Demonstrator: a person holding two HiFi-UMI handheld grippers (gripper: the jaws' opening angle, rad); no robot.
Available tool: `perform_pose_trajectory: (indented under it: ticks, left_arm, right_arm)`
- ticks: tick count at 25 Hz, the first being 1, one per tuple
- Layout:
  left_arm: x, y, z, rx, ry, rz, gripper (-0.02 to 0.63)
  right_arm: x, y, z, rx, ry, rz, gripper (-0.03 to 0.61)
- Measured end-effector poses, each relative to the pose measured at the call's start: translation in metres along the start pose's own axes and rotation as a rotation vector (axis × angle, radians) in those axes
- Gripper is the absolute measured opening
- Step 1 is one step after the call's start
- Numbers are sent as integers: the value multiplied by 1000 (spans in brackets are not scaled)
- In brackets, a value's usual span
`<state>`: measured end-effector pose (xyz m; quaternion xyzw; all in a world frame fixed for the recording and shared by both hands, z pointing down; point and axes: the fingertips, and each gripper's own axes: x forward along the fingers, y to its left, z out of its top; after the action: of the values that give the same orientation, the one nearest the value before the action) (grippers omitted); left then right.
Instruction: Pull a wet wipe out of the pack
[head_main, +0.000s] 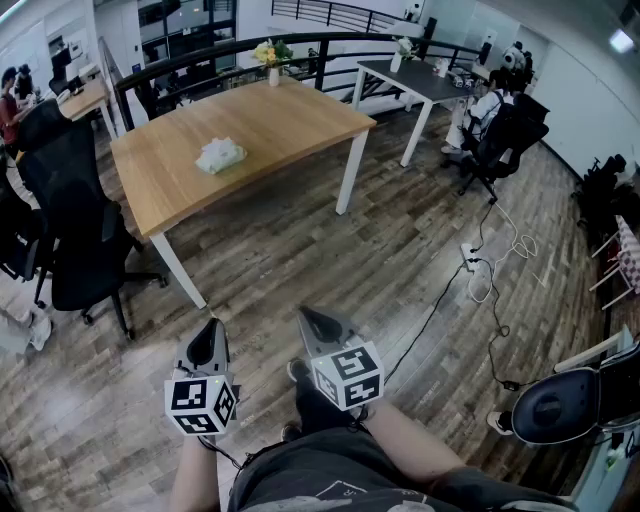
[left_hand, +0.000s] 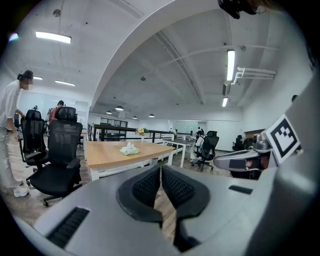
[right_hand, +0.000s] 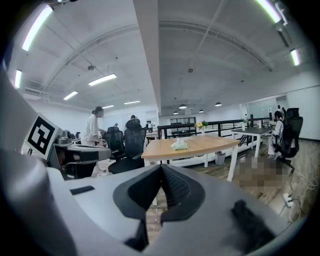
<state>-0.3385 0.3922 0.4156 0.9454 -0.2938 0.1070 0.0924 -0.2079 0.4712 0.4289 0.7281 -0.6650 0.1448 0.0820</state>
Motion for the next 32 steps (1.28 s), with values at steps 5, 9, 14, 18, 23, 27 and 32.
perform_pose_trajectory:
  ticks: [5,9,14,18,23,27,32]
  left_arm:
    - [0,-2,0,-10,-4,-4,25]
    - [1,-5,-3,-1,5,6,25]
    - [-3,-10,-9,-2,16,1,23]
    - [-3,-7,-15,-14,21,2,23]
    - [10,-1,-9,-30,6,8,25]
    - [27,8,-7,-36,13,14,23]
    - [63,21,-3,-29,22,23,23]
  right_arm:
    - [-1,-1,-1,0,-4,-7,25]
    - [-6,-3,-4,1,0,-10,25]
    - [-10,-5,-9,32,-11,0,25]
    - [-10,-1,-10,52,-34,21,26]
    - [1,-13,-7,39,-37,2,26]
    - [16,-28,-1,40,-46,-9,27]
    - [50,-52,2,48,-31,-1,28]
